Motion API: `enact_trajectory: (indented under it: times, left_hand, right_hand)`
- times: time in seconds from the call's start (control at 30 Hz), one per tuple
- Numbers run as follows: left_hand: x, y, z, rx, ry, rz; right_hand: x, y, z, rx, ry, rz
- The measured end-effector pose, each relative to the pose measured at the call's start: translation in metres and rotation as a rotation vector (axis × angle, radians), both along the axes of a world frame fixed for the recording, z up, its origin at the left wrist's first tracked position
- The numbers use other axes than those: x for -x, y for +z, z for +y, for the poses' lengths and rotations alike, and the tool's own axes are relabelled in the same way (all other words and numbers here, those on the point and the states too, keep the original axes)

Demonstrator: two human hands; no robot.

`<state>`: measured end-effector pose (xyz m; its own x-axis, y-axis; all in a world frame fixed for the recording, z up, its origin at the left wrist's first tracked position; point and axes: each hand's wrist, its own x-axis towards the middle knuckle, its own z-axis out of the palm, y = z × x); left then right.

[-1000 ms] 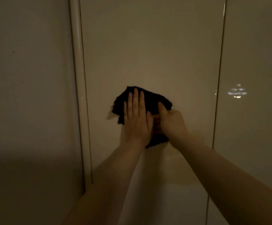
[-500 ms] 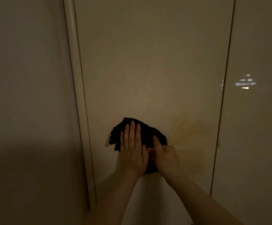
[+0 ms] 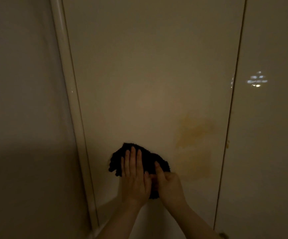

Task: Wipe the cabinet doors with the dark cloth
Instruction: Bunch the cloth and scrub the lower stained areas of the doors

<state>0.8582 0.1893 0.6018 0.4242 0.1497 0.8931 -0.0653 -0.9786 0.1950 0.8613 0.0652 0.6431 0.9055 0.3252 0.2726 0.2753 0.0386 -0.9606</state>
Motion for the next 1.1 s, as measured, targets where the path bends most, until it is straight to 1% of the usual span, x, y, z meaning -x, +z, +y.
enact_trajectory:
  times: [0.17, 0.3, 0.47, 0.7, 0.83, 0.9, 1.03, 1.1]
  left_hand:
    - [-0.002, -0.007, -0.015, 0.066, 0.046, 0.016]
    - [-0.007, -0.002, -0.031, 0.046, 0.034, 0.006]
    - [-0.02, 0.005, -0.072, 0.032, 0.008, -0.018]
    - [-0.038, 0.006, -0.141, 0.039, -0.045, -0.051]
    - [-0.044, 0.002, -0.176, 0.042, -0.063, -0.029]
    - [-0.046, 0.001, -0.185, 0.047, -0.077, -0.008]
    - [-0.043, 0.005, -0.185, 0.037, -0.089, 0.025]
    - [-0.039, 0.002, -0.179, -0.006, -0.107, 0.033]
  right_hand:
    - [-0.001, -0.005, -0.01, 0.012, -0.028, -0.035]
    - [-0.004, -0.003, -0.024, -0.009, -0.04, -0.027]
    - [-0.014, 0.002, -0.064, -0.031, -0.082, -0.003]
    - [-0.029, 0.003, -0.13, -0.012, -0.215, -0.033]
    - [-0.036, -0.002, -0.16, 0.021, -0.26, -0.008]
    - [-0.037, -0.003, -0.169, 0.036, -0.298, -0.031]
    - [-0.034, 0.004, -0.17, 0.113, -0.327, -0.08]
    - [-0.033, 0.009, -0.165, 0.145, -0.323, -0.075]
